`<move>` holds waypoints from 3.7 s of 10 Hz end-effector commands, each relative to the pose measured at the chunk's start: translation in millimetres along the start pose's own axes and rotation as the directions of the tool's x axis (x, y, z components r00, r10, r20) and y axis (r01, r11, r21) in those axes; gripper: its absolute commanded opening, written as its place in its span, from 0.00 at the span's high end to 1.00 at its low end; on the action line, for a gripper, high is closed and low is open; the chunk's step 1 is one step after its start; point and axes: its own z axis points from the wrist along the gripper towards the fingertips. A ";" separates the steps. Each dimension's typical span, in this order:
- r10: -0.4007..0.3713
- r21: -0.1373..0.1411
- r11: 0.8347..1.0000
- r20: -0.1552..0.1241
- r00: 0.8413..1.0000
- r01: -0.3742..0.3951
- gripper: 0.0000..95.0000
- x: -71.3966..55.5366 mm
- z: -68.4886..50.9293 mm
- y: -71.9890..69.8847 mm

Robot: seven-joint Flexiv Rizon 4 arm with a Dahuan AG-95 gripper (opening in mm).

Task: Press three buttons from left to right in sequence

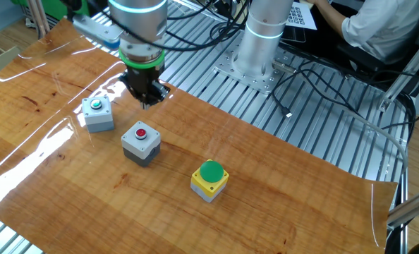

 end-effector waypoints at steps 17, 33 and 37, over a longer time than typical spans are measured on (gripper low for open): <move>0.344 0.021 0.939 -0.030 0.938 -0.344 1.00 -1.8 4.1 1.6; 0.057 0.018 0.998 -0.018 0.998 -0.056 0.80 -25.0 22.6 -88.7; 0.062 0.025 0.998 -0.017 0.998 -0.061 0.40 -28.6 24.4 -100.9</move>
